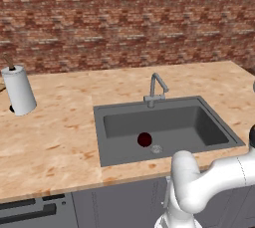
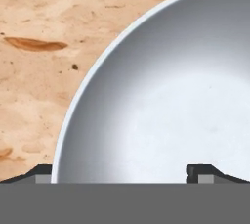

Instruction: Pick the mug and place it in the sink. Pick the bowl and place it in the open cabinet and then close the cabinet.

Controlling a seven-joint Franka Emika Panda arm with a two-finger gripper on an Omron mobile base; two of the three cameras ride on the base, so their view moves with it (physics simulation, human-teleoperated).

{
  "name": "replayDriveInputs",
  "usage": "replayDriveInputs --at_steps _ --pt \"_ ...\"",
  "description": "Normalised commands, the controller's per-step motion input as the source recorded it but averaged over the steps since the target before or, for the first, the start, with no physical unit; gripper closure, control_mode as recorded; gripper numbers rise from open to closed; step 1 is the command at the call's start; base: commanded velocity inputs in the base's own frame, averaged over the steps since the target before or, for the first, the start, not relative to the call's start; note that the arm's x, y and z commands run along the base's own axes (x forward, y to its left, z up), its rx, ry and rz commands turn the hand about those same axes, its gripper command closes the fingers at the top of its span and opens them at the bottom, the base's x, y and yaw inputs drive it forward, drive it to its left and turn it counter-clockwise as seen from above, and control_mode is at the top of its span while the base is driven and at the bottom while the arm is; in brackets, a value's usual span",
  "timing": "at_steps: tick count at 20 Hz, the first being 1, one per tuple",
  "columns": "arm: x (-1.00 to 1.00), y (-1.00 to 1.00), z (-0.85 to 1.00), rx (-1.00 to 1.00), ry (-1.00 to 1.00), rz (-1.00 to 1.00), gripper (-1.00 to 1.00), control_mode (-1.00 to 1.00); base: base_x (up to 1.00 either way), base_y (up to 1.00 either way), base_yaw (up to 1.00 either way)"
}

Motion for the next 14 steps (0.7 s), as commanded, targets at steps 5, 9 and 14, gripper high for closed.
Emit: replayDriveInputs --at_steps 5,9,14 --pt "-0.11 0.0 -0.33 0.02 0.0 0.0 -1.0 -1.0 0.0 0.0 0.0" --pt "-0.01 0.0 0.0 -0.01 0.0 0.0 -1.0 -1.0 0.0 0.0 0.0" --pt "0.0 0.01 0.2 -0.01 0.0 0.0 -1.0 -1.0 0.0 0.0 0.0"
